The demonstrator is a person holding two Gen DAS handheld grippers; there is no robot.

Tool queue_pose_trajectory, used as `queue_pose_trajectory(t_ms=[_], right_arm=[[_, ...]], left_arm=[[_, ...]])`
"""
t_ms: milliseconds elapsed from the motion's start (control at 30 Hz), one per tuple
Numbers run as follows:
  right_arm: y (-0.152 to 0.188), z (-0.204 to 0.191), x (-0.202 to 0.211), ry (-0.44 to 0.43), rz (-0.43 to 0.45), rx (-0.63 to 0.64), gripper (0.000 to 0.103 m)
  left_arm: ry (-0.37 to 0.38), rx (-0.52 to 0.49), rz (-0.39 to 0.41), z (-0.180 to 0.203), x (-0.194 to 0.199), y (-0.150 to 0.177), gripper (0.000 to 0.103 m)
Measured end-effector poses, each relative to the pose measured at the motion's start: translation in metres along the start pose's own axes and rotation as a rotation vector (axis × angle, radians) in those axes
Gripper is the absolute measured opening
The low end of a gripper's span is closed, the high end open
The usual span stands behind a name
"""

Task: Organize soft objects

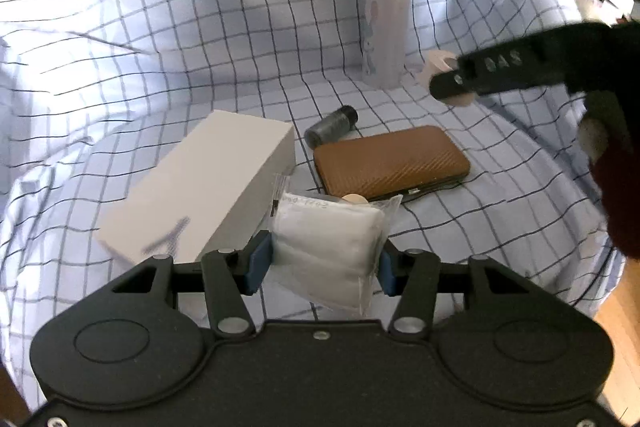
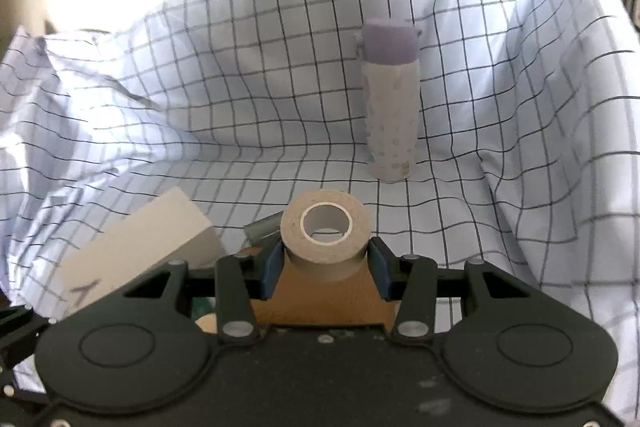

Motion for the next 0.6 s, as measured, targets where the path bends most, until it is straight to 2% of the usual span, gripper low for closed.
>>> queue_pose_trajectory(t_ms=[433, 600], right_arm=[[0.054, -0.026, 0.127, -0.077, 0.104, -0.009, 0.045], [0.082, -0.030, 0.162, -0.132, 0.098, -0.028, 0.045]], left_arm=[[-0.078, 0.057, 0.050, 0.010, 0.086, 0.032, 0.052], [-0.098, 0.090, 0.044, 0.018, 0.105, 0.046, 0.052]])
Point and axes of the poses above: each gripper's, at about its wrist camera, not at the fingertips, and x roughly against the way its jaws point, z to its right, y to its underside, the point moved 1 cm from there along -x, roughly the way its jaws point, and after that the axes turned 2 degrees about z, right-handed, at the moved point
